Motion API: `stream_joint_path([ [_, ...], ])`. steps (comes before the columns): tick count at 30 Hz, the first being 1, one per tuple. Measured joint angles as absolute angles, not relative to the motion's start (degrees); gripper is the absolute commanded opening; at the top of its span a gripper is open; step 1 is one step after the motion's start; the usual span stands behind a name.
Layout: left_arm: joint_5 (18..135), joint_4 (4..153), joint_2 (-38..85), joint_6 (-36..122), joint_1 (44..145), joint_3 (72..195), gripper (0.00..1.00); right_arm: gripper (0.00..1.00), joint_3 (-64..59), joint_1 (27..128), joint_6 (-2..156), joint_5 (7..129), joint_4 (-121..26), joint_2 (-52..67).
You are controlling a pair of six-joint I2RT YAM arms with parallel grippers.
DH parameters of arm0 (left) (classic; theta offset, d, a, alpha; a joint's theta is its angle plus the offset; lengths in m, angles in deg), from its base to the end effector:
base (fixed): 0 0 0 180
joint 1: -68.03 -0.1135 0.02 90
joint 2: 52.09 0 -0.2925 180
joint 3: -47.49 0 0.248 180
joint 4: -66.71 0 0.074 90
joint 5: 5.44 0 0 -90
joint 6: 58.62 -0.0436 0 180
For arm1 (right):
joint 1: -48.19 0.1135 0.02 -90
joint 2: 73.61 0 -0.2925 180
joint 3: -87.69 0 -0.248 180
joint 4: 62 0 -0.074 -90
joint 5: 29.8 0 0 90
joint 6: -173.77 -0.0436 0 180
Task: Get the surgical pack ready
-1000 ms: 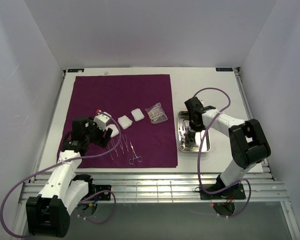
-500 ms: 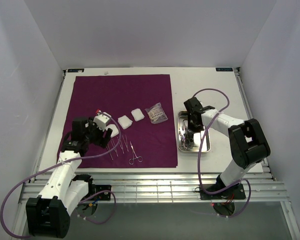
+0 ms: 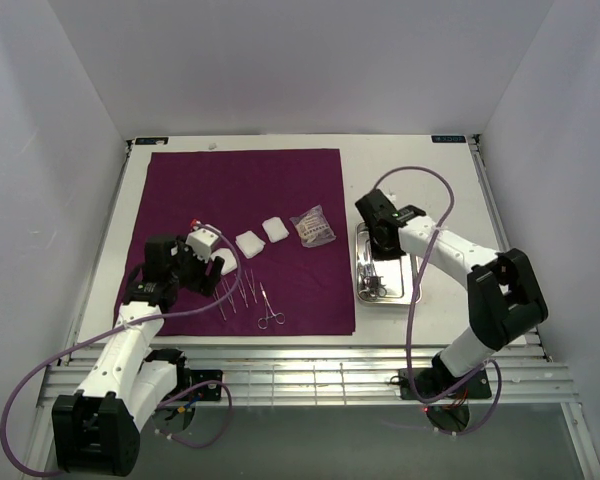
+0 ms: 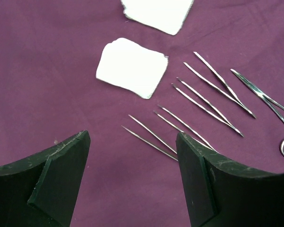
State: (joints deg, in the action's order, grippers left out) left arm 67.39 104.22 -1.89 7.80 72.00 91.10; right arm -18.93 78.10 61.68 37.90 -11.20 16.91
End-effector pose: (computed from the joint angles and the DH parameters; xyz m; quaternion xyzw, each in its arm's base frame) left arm 0.1609 -0.0241 0.2293 0.2733 0.8705 -0.0698 0.4033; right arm 0.2705 0.1365 0.2269 -0.0288 0.9633 -0.0883 0.2519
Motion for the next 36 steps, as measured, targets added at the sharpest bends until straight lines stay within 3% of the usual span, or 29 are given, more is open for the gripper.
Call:
stream_joint_path([
  [5,76.11,101.90,-1.44,13.07,72.24,91.10,0.88,0.43,-1.32,92.57,61.44,34.95,-7.95,19.45],
  [8,86.23,99.43,-0.69,17.16,72.21,91.12,0.90,0.47,7.25,103.76,59.82,37.72,-9.19,24.80],
  [12,97.09,98.14,-1.15,21.27,71.89,91.12,0.92,0.48,14.16,112.83,58.01,43.49,-11.09,34.97],
  [17,106.14,97.90,-4.91,24.42,71.71,91.12,0.92,0.47,16.19,115.54,56.72,47.67,-11.25,44.19],
  [36,106.12,95.45,-8.93,24.77,71.62,90.05,0.92,0.36,16.30,115.56,52.98,50.31,-10.77,47.30],
])
